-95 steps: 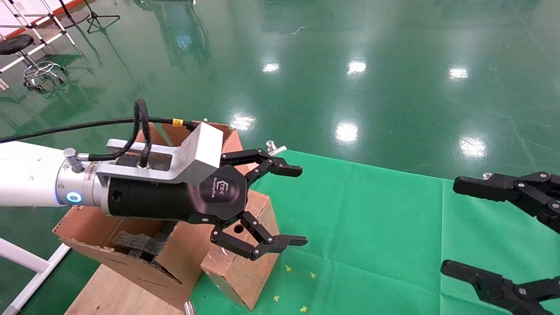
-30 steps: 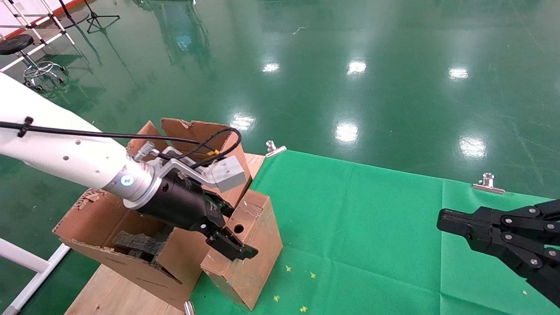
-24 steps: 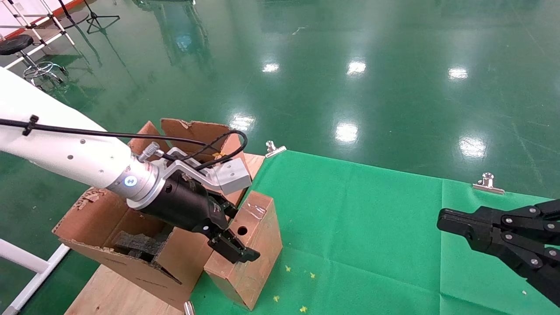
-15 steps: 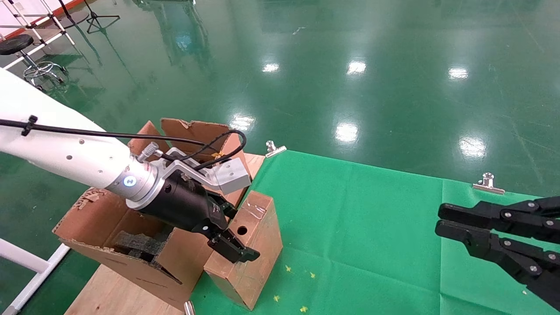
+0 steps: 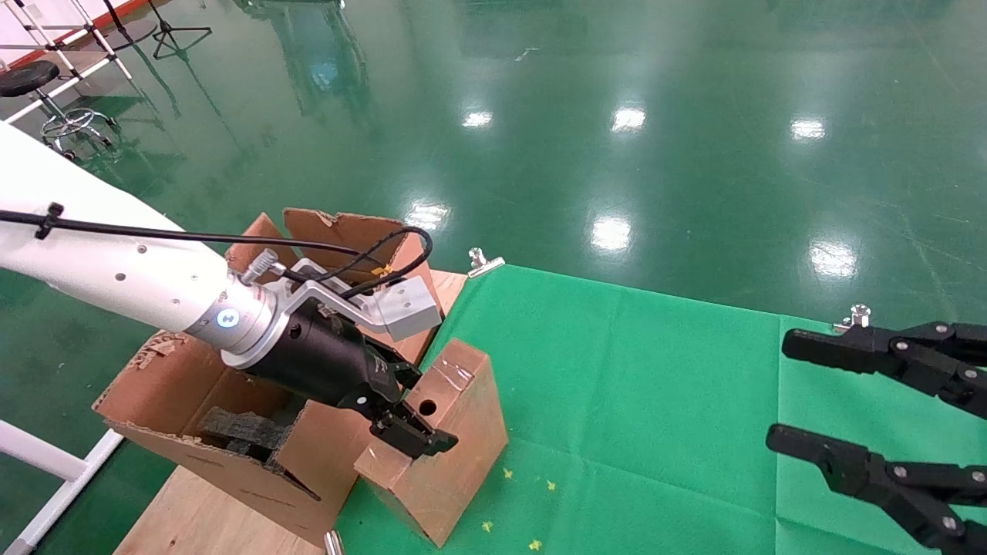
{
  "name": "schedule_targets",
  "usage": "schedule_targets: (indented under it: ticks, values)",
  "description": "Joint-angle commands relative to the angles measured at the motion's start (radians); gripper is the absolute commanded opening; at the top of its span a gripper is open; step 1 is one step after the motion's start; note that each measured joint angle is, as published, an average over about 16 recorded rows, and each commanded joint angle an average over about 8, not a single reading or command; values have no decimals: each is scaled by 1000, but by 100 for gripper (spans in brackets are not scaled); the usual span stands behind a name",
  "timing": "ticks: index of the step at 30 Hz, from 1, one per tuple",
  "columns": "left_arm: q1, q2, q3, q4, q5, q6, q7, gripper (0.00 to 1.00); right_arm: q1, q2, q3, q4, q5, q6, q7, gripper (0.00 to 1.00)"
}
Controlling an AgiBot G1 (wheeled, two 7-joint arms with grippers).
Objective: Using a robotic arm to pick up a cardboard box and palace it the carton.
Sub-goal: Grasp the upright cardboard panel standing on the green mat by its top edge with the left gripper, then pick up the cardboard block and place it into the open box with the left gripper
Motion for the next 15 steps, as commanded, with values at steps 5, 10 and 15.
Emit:
schedule_targets:
  ticks: [5, 10, 15]
  values:
    - [-6, 1, -3, 13, -5, -1, 10, 0, 0, 0, 0, 0, 0, 0, 0, 100]
    - [-46, -17, -30, 31, -36, -4, 53, 0, 0, 0, 0, 0, 0, 0, 0, 100]
    - [-126, -59, -84, 52, -73, -8, 109, 0, 0, 0, 0, 0, 0, 0, 0, 100]
